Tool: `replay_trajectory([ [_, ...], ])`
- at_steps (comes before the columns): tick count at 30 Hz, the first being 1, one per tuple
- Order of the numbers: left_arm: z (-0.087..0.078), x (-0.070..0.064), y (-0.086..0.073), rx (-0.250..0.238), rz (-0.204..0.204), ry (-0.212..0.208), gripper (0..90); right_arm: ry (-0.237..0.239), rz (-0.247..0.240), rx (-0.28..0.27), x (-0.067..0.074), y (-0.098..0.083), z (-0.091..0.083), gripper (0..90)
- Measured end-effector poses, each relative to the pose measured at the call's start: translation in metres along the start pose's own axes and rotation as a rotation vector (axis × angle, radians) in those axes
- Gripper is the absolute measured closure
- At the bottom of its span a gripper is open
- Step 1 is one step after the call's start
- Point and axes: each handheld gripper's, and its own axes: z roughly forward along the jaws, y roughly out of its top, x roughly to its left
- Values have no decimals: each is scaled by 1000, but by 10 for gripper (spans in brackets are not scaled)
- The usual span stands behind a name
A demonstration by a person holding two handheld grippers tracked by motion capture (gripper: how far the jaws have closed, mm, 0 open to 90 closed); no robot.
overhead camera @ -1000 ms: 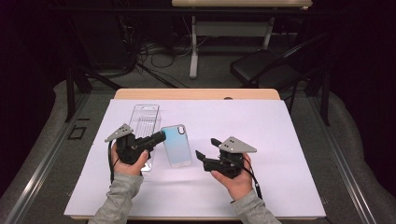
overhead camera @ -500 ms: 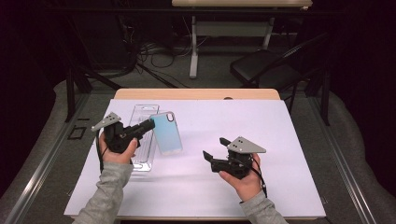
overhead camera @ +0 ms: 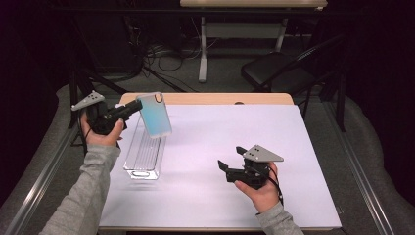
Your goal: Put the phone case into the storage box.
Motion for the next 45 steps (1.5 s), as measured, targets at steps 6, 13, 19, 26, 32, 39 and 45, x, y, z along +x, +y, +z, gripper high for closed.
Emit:
replay_trajectory([
  [6,4,14,16,-1,17,31,833,-5,4,-3,-1,0,2,201],
  [13,11,27,25,-22,21,47,833,-9,-3,-6,-1,0,3,202],
  [19,19,35,26,-25,46,57,833,-16,-5,-10,-2,0,4,203],
  [26,31,46,22,-14,84,68,833,-22,-8,-4,-2,-1,6,204],
  [32,41,51,17,-13,110,79,833,-29,-8,-3,-2,-1,7,208],
  [39,54,62,6,7,114,103,833,-41,-5,5,-4,-2,7,211],
  [45,63,71,-2,36,108,130,833,-48,-9,7,-4,-3,7,216],
])
